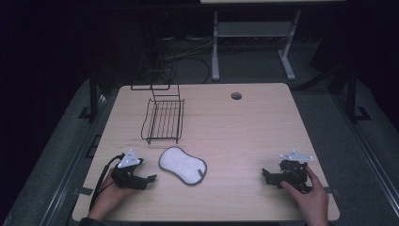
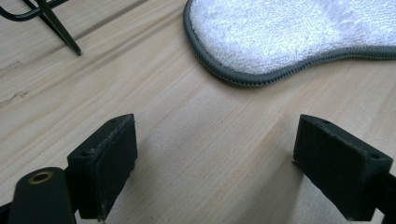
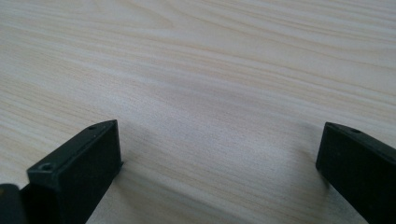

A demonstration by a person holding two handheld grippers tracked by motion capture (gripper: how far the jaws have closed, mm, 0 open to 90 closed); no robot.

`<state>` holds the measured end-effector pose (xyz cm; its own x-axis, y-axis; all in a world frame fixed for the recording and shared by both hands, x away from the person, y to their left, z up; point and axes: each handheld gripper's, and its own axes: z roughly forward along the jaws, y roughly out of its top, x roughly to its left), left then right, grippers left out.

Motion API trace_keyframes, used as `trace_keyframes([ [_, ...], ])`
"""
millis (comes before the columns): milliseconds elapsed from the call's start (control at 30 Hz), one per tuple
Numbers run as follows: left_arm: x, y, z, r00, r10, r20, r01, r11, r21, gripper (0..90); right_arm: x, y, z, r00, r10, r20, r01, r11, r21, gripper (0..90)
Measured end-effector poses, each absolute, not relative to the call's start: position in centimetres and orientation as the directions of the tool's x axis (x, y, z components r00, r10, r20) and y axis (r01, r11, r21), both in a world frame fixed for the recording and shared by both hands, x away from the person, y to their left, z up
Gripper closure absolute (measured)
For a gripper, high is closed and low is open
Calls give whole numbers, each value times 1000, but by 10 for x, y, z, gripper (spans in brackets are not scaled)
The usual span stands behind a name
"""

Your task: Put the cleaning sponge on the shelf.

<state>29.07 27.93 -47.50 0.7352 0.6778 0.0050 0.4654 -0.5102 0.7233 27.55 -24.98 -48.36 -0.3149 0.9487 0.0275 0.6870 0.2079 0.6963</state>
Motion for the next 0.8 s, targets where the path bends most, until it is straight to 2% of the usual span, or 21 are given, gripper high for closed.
trace_keyframes([
  [433,295,278,-470,737,676,19,469,-531,706,150,276,-250,-484,-315,949,27,687,208,696,0],
  [467,295,278,-468,738,674,15,468,-528,709,197,276,-250,-484,-315,949,27,687,208,696,0],
  [567,295,278,-463,735,678,3,475,-519,710,264,276,-250,-484,-314,949,27,687,208,696,0],
  [800,298,273,-444,754,653,-65,484,-487,727,596,276,-250,-484,-315,949,27,687,208,696,0],
])
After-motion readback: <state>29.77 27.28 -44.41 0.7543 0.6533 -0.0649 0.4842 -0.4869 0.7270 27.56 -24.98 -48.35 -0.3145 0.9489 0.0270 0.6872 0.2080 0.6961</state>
